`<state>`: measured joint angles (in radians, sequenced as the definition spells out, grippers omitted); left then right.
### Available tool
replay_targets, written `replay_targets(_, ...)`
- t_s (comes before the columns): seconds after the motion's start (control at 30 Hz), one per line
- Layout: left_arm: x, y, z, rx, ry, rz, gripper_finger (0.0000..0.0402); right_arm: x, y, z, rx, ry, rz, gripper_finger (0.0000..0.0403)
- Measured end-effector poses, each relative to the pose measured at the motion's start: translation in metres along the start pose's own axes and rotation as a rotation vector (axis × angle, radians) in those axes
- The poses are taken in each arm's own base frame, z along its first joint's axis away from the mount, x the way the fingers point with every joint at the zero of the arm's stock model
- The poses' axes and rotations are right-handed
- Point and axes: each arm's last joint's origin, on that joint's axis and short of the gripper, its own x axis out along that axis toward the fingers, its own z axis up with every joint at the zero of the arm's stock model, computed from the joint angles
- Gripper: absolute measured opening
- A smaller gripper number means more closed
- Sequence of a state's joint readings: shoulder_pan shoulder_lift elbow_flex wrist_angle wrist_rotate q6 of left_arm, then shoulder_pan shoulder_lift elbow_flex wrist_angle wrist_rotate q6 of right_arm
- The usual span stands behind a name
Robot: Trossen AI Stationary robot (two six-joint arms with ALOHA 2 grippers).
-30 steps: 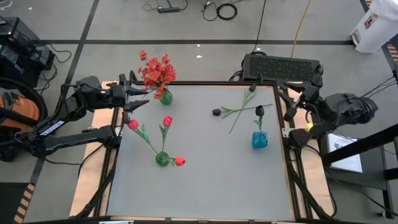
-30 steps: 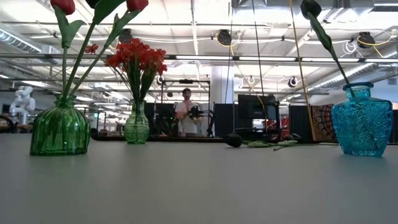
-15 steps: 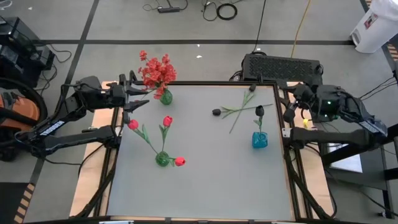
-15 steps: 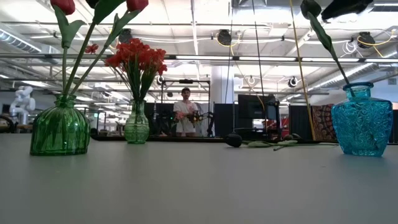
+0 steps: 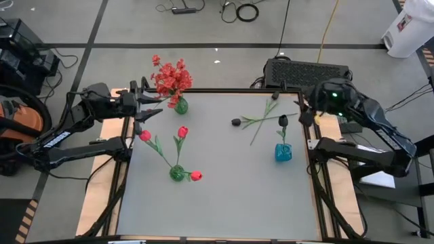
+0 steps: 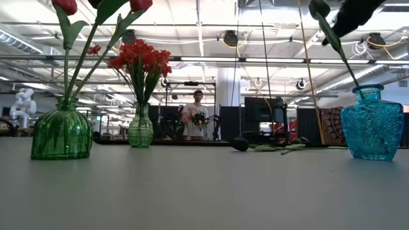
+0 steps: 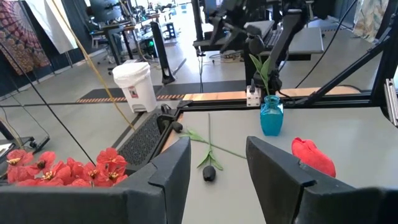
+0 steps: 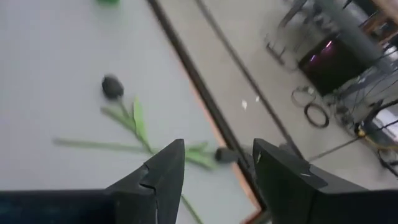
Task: Sort flowers into vase by color
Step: Put the top black flower into the blue vase
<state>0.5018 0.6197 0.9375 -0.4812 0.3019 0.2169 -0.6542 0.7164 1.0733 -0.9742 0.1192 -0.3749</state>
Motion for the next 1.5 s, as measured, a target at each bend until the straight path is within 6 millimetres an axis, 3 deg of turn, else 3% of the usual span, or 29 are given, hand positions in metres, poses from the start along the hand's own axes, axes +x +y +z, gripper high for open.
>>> replay_targets(0.2,0.0,0.0,0.0,0.0,0.0,0.0,0.0164,0.032,-0.003,0.001,-0.068,0.18,0.033,0.0183)
replay_targets(0.4,0.0,0.0,0.0,0.0,0.0,0.0,0.0164,0.051,-0.017,-0.003,-0.097,0.285,0.015,0.0183)
replay_targets(0.83,0.0,0.0,0.0,0.0,0.0,0.0,0.0164,0.095,-0.056,-0.02,0.036,0.346,0.134,0.0183)
replay_targets(1.13,0.0,0.0,0.0,0.0,0.0,0.0,0.0164,0.154,-0.062,-0.032,0.072,0.467,0.247,0.0183)
replay_targets(1.5,0.0,0.0,0.0,0.0,0.0,-0.001,0.0164,0.192,-0.06,-0.039,0.081,0.48,0.333,0.0183)
